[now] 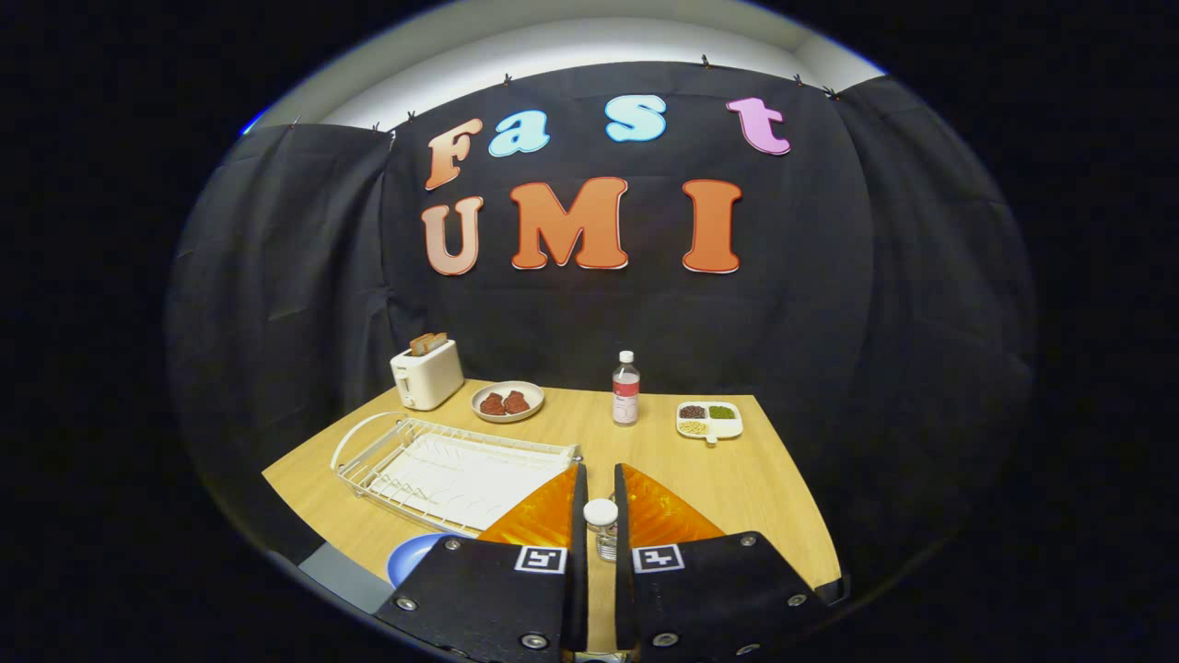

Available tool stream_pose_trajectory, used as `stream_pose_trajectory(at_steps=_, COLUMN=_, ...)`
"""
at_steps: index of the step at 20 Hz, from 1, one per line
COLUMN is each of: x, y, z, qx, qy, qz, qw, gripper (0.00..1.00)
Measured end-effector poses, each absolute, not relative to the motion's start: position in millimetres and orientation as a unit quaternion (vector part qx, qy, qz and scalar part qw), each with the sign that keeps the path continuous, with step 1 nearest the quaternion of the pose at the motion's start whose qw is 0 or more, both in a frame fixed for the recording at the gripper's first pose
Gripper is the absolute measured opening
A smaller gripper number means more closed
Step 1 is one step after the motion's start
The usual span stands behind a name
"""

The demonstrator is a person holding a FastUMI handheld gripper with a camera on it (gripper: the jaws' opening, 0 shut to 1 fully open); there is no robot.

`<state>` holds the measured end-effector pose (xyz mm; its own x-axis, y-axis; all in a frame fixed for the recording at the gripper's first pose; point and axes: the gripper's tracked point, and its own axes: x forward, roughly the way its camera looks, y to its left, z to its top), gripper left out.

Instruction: Take the plate from the dish rack, then take the spoon from the basket and place it into the plate.

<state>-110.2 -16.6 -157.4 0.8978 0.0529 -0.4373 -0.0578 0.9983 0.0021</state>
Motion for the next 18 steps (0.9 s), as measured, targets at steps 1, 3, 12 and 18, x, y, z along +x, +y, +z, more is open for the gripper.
stream_pose_trajectory(at_steps=1, x=-114, y=-6, z=-158, qx=-0.004, qy=0.226, qz=0.041, qw=0.973, gripper=0.12)
stream_pose_trajectory(at_steps=3, x=-119, y=12, z=-162, qx=0.000, qy=0.233, qz=0.064, qw=0.970, gripper=0.11)
stream_pose_trajectory(at_steps=12, x=-136, y=103, z=-194, qx=0.035, qy=0.273, qz=0.162, qw=0.948, gripper=0.12)
stream_pose_trajectory(at_steps=18, x=-139, y=143, z=-244, qx=0.024, qy=0.316, qz=0.212, qw=0.924, gripper=0.12)
